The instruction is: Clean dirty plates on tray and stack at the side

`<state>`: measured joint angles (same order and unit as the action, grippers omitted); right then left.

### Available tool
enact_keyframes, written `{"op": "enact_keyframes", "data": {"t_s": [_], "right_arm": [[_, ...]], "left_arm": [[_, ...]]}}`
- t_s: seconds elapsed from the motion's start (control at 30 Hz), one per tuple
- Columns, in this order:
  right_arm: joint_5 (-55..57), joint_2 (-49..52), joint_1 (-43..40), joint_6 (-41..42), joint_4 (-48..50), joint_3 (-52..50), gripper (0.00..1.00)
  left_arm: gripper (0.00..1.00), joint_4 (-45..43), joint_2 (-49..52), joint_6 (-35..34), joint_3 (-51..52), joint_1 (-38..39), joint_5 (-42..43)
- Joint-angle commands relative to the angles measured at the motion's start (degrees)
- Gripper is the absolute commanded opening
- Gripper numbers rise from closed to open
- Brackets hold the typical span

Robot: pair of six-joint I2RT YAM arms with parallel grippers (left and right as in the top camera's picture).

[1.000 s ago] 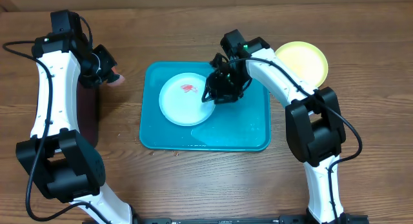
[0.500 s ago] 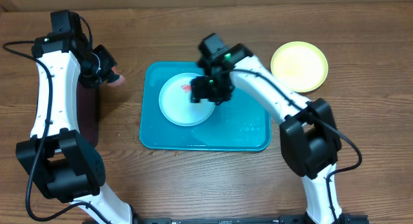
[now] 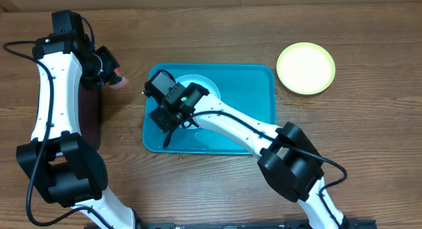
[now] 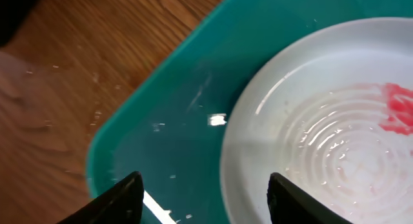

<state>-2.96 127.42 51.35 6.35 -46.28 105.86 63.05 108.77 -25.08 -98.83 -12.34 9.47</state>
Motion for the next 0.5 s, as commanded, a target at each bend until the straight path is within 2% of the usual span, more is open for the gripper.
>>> {"op": "enact_keyframes", "data": {"t_s": [0.0,0.07,0.1,0.23,0.33,0.47], "right_arm": [[0.7,3.9,-1.2,-0.4,-0.2,0.9,0.62],[0.7,4.6,-1.2,-0.5,-0.5,0.9,0.62],[0.8,4.9,-1.2,-0.7,-0.7,0.8,0.59],[0.8,4.9,-1.2,-1.9,-1.6,0.1,0.35],[1.2,4.9,-1.2,-1.9,-3.4,-0.5,0.32],[4.9,4.9,-1.2,-1.7,-8.8,-0.4,0.23]], "left_arm": [[0.04,0.0,-0.9,1.3,-0.8,0.4,0.7],[0.04,0.0,-0.9,1.3,-0.8,0.4,0.7],[0.04,0.0,-0.9,1.3,-0.8,0.4,0.7],[0.04,0.0,-0.9,1.3,-0.8,0.4,0.7],[0.04,0.0,-0.9,1.3,-0.8,0.4,0.7],[0.04,0.0,-0.9,1.3,-0.8,0.4,0.7]]}}
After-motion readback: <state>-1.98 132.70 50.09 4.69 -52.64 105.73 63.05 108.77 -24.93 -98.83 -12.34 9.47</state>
